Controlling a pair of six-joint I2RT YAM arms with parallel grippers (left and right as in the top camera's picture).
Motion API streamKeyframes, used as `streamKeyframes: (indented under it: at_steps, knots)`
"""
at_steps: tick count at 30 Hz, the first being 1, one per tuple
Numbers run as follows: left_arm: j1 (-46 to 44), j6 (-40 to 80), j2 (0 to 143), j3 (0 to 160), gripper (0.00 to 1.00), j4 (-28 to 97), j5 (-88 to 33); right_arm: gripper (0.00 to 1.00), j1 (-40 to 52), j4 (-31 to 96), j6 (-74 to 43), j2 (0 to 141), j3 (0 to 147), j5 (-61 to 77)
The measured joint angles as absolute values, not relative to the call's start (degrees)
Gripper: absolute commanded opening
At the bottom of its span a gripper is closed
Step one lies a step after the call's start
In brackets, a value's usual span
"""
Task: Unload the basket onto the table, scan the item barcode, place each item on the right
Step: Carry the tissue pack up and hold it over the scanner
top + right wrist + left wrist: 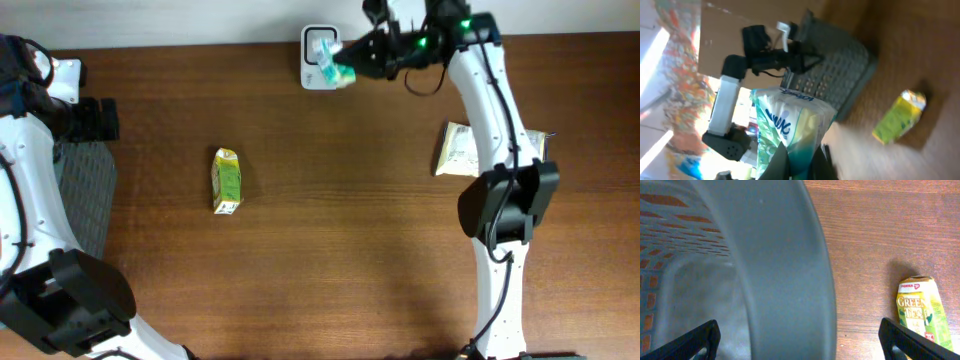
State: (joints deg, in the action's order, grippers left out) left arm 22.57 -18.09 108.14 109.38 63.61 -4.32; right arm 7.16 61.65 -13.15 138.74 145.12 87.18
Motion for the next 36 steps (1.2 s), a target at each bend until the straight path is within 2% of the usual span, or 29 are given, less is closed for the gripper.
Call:
streamKeyframes:
  at_steps: [3, 6, 8, 12, 16, 17, 19, 25, 36]
  knots:
    - [22.59, -18.09, 108.14, 109.38, 0.99, 63.59, -4.32, 0.04, 7.33, 61.69, -15.11, 137.95, 149.21, 86.46]
    - [22.59, -18.09, 108.14, 109.38, 0.99, 63.59, -4.32, 0.04, 8.4, 61.98, -17.93, 137.84, 149.45, 73.36]
    - [22.59, -18.09, 108.14, 109.38, 0.99, 63.59, -4.32, 0.04, 10.48, 60.03, -18.46, 137.84, 149.47, 59.44]
    - [22.59, -18.09, 108.14, 109.38, 0.99, 63.59, -4.32, 0.04, 19.79, 54.68, -14.37, 137.84, 150.76, 19.7]
    - [22.59, -18.09, 108.14, 109.38, 0.99, 63.64, -4.32, 0.04, 27.03, 43.86, 4.49, 139.04, 151.15, -12.99]
    - [22.57, -18.09, 108.14, 109.38, 0.99, 63.55, -4.32, 0.04, 27.88, 41.1, 9.17, 140.05, 151.35, -16.82]
    - [22.59, -18.09, 108.14, 109.38, 0.99, 63.59, -4.32, 0.04, 28.29, 35.48, 17.72, 143.81, 151.61, -21.69]
    - [22.59, -18.09, 108.14, 109.38, 0.99, 63.59, -4.32, 0.04, 24.86, 31.94, 33.28, 155.09, 151.55, -24.86]
    - [22.59, -18.09, 108.14, 109.38, 0.99, 63.59, -4.32, 0.04, 24.71, 29.52, 36.23, 155.33, 151.5, -24.97]
